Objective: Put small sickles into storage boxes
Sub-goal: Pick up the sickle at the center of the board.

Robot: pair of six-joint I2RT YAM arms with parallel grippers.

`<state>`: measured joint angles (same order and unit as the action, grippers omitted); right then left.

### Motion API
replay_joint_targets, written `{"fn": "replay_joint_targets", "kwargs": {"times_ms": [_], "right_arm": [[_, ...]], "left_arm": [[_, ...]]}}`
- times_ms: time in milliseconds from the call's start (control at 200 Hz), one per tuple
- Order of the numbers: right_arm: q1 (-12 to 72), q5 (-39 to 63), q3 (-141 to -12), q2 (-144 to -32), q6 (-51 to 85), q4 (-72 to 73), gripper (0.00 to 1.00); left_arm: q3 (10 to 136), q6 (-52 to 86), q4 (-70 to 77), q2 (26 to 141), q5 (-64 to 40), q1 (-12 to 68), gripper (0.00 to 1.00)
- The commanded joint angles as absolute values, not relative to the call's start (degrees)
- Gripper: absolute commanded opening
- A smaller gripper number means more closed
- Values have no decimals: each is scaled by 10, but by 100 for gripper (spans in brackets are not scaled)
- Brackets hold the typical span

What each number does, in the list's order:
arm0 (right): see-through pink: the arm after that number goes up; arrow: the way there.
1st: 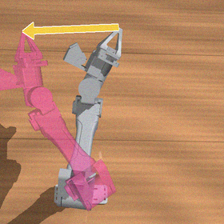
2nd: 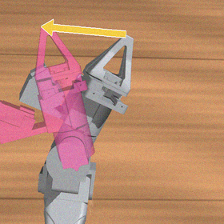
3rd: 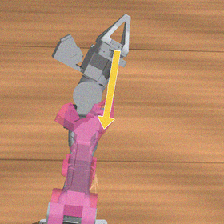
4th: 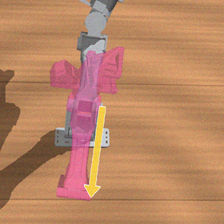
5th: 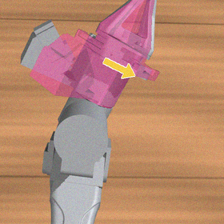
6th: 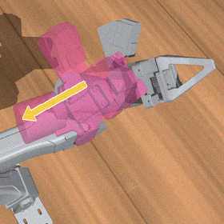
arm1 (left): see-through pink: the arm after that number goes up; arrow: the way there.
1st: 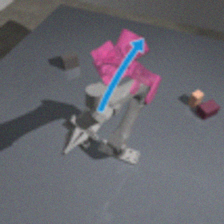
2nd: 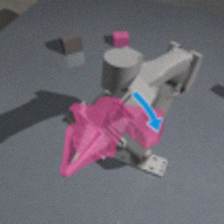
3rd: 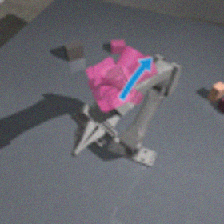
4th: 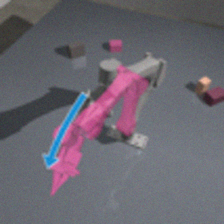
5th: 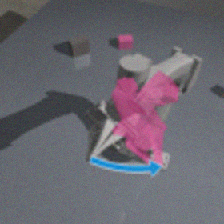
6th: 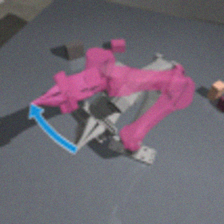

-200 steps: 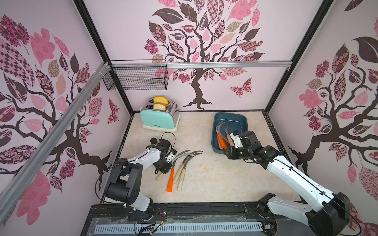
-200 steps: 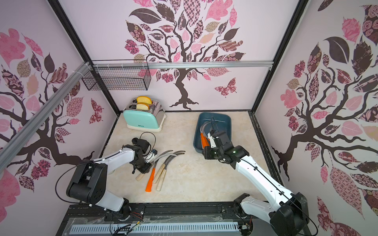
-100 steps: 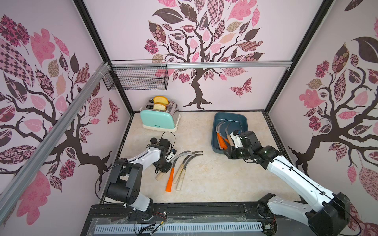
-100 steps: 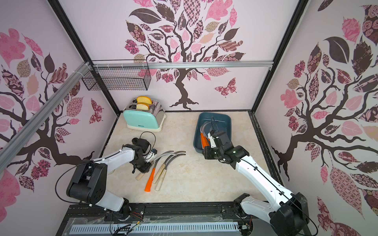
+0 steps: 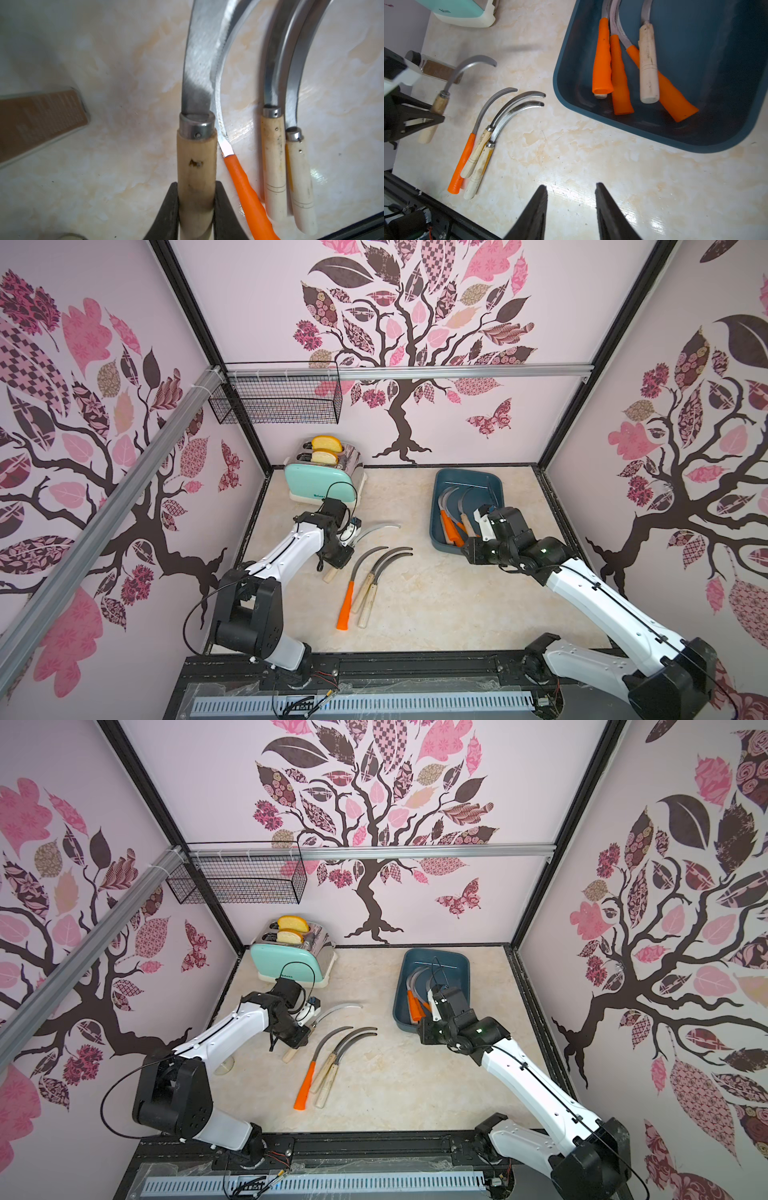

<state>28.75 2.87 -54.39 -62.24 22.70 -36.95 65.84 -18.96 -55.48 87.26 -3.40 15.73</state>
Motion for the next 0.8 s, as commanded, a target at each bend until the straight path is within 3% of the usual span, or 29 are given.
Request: {"fn": "replay_joint_targets", "kwargs": {"times_ms": [0, 270, 465, 795], "right_arm": [[288, -24, -563, -613, 226, -404, 42], [272, -53, -588, -613, 236, -423, 42], [152, 0, -554, -605, 221, -403, 41], [128, -20, -535, -635, 224, -370, 42]], "left_arm": [[730, -184, -598, 877, -67, 161, 0], [868, -180, -635, 919, -63, 209, 0], [936, -155, -635, 959, -78, 255, 0], [1079, -115, -628, 1056, -96, 300, 0]]}}
